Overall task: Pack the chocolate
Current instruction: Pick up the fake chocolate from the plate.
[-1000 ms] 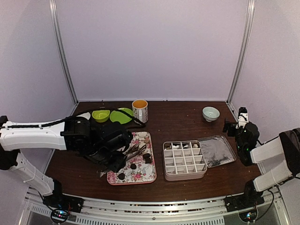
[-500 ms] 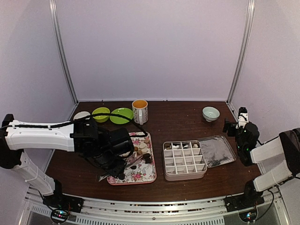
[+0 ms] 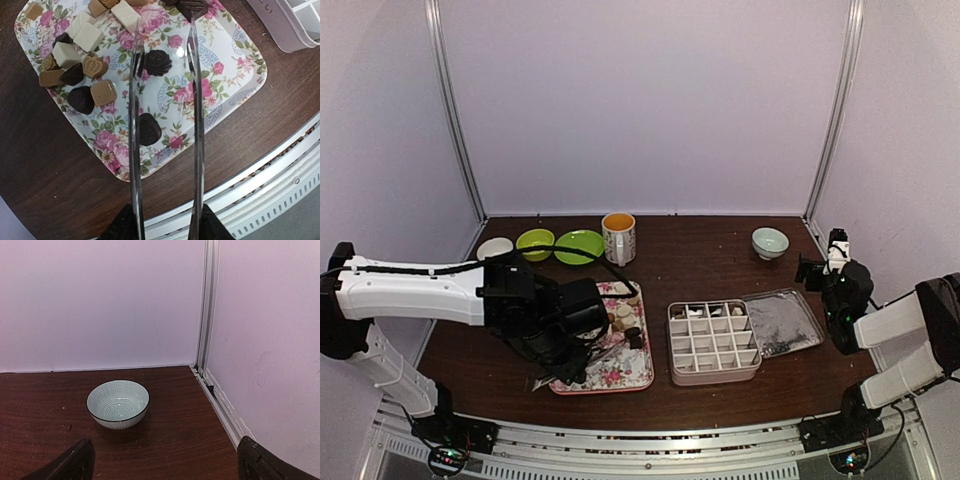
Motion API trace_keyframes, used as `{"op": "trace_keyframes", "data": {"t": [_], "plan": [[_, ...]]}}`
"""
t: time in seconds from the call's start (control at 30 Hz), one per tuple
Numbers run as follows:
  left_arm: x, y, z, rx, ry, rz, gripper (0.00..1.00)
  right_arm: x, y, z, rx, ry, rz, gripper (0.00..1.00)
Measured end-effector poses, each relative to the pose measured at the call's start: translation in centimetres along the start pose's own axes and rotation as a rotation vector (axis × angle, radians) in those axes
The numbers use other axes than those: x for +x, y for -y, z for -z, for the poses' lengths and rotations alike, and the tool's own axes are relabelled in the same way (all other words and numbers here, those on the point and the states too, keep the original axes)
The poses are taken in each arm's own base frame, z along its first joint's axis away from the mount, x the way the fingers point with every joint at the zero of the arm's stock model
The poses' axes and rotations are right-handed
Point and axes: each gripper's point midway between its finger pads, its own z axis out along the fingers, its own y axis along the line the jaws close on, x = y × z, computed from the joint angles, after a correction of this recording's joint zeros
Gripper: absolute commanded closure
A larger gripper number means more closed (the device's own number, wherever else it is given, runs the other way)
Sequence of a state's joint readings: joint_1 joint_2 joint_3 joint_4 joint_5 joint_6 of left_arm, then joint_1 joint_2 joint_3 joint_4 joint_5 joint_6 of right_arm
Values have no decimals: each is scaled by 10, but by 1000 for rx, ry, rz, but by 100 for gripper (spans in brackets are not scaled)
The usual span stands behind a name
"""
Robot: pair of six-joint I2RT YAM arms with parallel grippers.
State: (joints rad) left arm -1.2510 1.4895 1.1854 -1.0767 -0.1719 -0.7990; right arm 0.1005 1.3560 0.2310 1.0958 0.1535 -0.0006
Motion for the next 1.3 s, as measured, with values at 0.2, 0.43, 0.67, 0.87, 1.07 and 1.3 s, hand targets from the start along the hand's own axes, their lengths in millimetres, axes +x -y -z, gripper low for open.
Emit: {"op": "trace_keyframes", "data": {"t": [0.2,0.43,0.67,0.87,1.07,1.3], "plan": [[10,-6,-2,-35,-41,-5,59,0,0,0,0,0,0,0],[13,-8,-1,-54,-64,-12,63,0,0,0,0,0,0,0],[9,-5,-3,-60,-69,-20,76,0,0,0,0,0,0,0],[9,-5,-2,-62,-70,-21,76,0,0,0,0,0,0,0],[1,-4,9,-52,-38,-13,76,0,0,0,0,0,0,0],[-7,-4,26,-19,33,1,76,0,0,0,0,0,0,0]]}}
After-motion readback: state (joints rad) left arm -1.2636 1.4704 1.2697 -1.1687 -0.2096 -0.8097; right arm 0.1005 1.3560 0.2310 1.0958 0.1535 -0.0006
